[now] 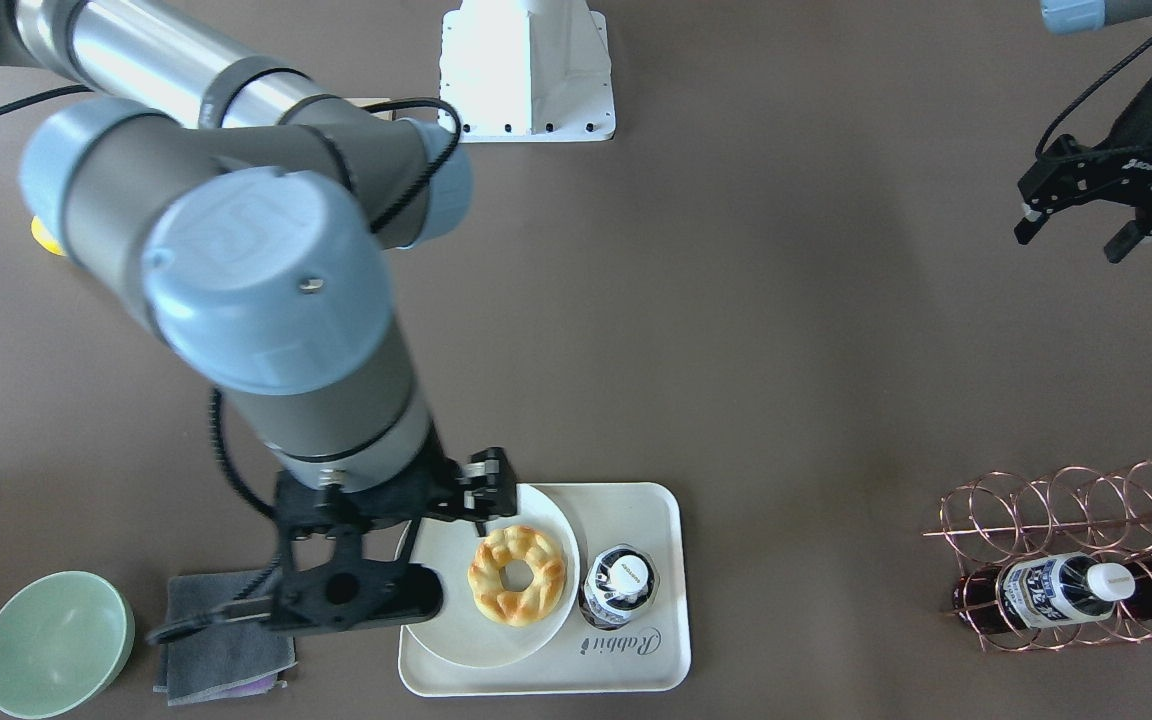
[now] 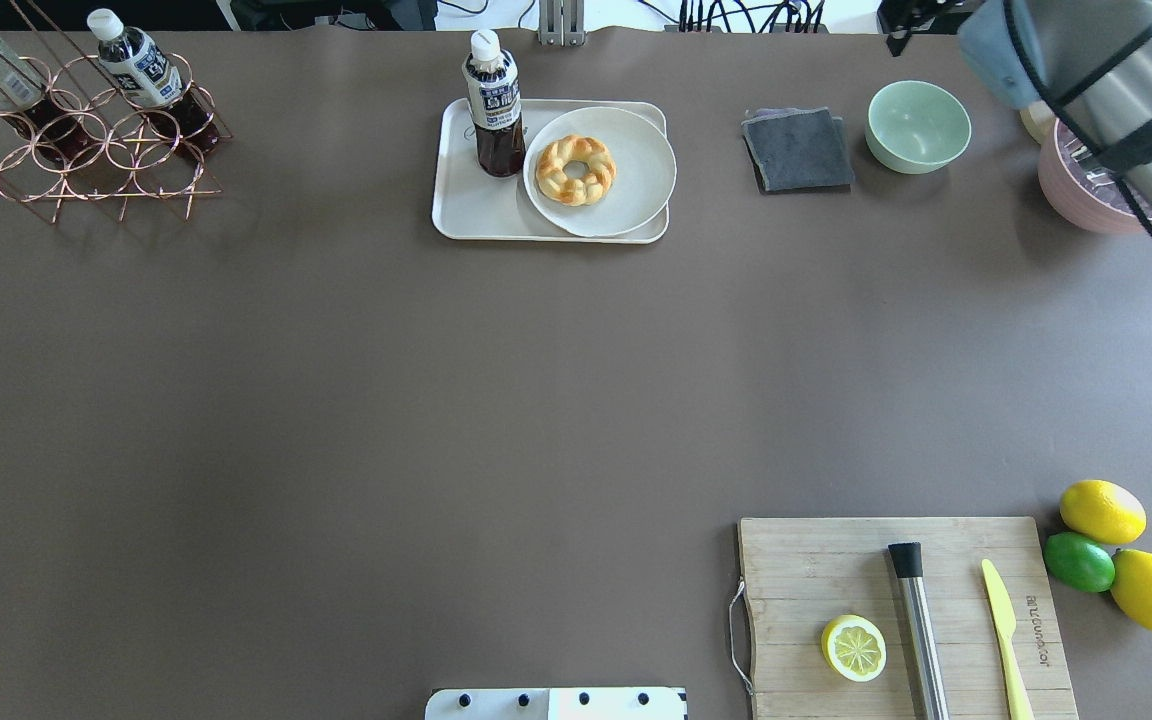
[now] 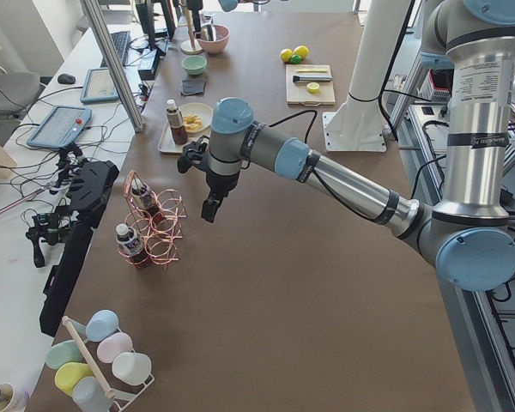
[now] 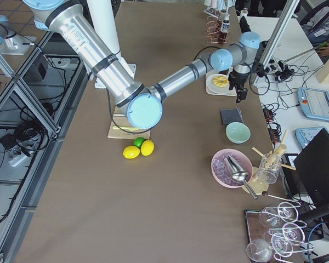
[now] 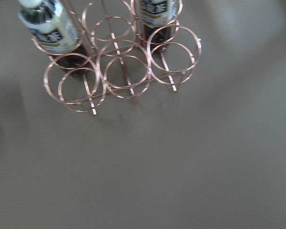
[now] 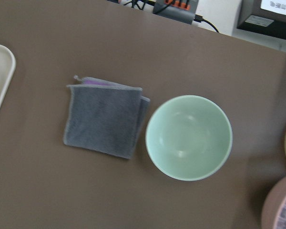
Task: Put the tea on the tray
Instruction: 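Open the right gripper and lift it away from the bottle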
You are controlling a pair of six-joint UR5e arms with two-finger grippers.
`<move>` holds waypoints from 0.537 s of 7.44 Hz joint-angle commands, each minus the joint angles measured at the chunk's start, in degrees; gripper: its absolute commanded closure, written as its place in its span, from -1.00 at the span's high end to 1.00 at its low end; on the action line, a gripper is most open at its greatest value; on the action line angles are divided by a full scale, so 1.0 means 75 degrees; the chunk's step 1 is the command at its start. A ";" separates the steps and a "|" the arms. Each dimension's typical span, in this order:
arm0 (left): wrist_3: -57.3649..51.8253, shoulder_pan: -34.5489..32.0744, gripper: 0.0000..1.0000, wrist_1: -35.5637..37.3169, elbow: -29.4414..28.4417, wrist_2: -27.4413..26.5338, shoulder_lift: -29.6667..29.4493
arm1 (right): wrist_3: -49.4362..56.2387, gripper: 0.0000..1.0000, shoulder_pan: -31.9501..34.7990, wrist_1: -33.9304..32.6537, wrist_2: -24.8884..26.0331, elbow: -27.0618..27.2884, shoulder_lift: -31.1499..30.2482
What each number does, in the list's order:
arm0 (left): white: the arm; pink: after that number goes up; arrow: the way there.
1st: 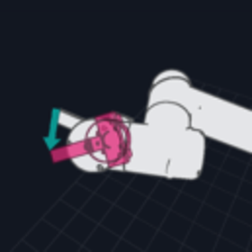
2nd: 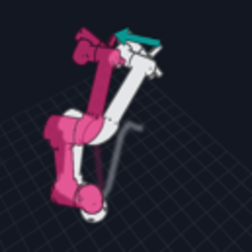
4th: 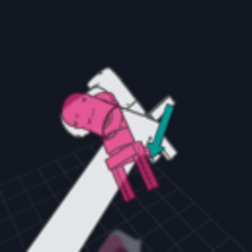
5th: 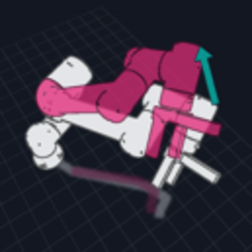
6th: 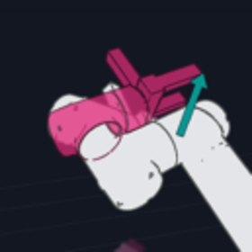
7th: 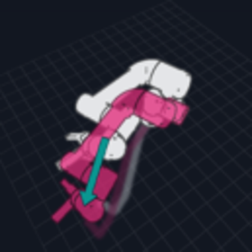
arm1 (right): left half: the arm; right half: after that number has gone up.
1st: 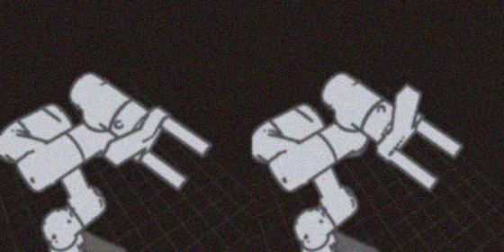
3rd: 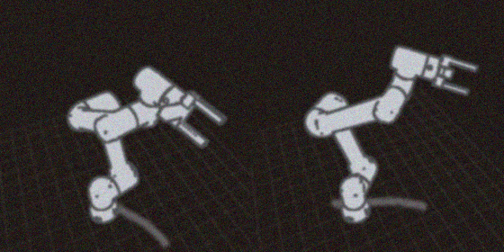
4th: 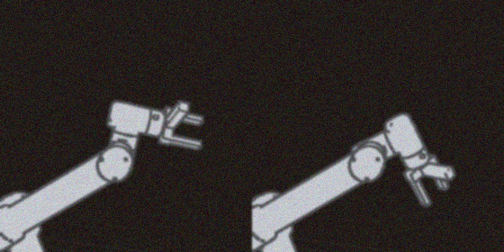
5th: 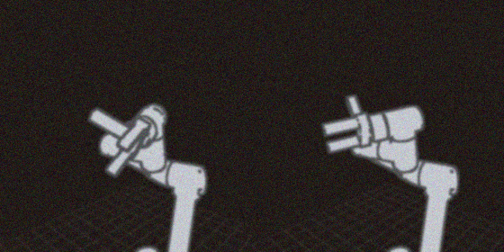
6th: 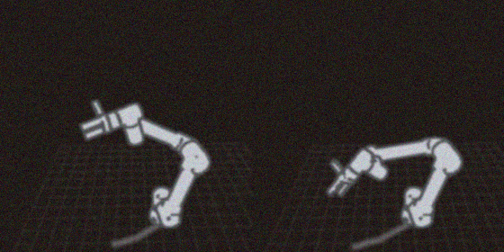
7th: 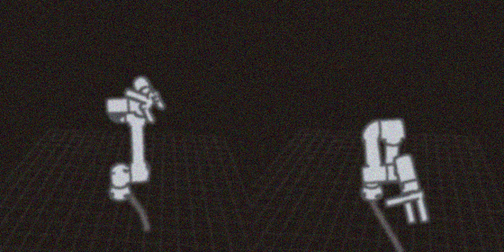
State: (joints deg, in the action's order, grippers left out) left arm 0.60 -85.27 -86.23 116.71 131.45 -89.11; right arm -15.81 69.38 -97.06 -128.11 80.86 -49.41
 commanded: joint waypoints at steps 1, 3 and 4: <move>-0.1426 -0.0758 0.94 0.0282 -0.0292 0.0506 0.0432 | 0.3175 0.98 0.1747 -0.0019 -0.0566 0.1038 -0.2462; -0.1369 -0.0889 0.94 0.0236 -0.0210 0.0684 0.0701 | 0.4784 0.98 0.2663 0.0016 -0.0531 0.1171 -0.3718; -0.1357 -0.0866 0.94 0.0236 -0.0233 0.0627 0.0620 | 0.5360 0.98 0.2923 0.0074 -0.0509 0.1137 -0.4188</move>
State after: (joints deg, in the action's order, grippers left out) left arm -9.49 -91.51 -84.36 115.01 136.06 -84.63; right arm 15.23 86.57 -97.06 -131.93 89.07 -73.43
